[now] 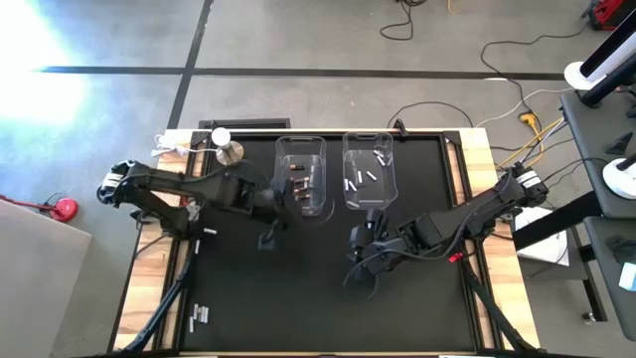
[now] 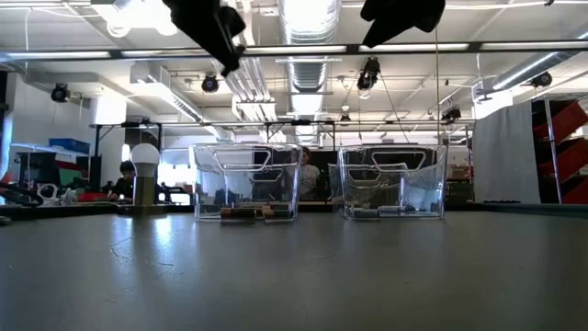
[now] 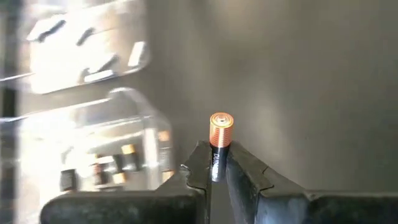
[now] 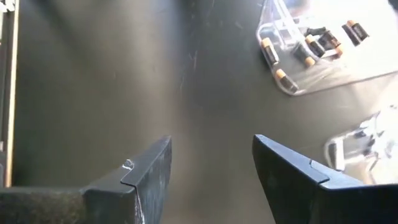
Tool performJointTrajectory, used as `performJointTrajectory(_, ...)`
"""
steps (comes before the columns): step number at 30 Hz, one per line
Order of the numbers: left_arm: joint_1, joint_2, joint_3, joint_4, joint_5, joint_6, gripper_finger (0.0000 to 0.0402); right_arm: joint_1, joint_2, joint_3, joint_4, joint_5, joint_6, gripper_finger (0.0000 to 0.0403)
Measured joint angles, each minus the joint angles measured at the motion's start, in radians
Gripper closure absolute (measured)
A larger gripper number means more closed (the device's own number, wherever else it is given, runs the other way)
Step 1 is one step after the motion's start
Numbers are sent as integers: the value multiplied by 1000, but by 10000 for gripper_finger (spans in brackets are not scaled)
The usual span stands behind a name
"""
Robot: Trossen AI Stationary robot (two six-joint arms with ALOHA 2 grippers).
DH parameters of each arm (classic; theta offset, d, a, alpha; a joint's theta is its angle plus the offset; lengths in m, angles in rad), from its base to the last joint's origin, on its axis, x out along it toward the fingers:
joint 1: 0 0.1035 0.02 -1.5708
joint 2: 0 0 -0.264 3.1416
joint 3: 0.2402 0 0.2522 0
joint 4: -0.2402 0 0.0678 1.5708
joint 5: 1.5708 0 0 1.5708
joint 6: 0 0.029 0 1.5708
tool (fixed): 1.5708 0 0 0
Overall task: Sort batteries
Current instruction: Put the black battery into the left transparent bin
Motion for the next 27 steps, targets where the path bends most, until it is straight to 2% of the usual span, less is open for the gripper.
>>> performJointTrajectory(9,339,2,-89,191,-2,186,385,45,2,0,-12,3,103,188)
performJointTrajectory(14,478,15,-142,265,16,203,385,58,2,0,-12,7,118,188)
performJointTrajectory(21,514,160,-150,239,31,204,385,55,2,-5,-11,9,103,188)
performJointTrajectory(27,531,336,-15,123,109,241,386,49,2,-8,-13,8,96,188)
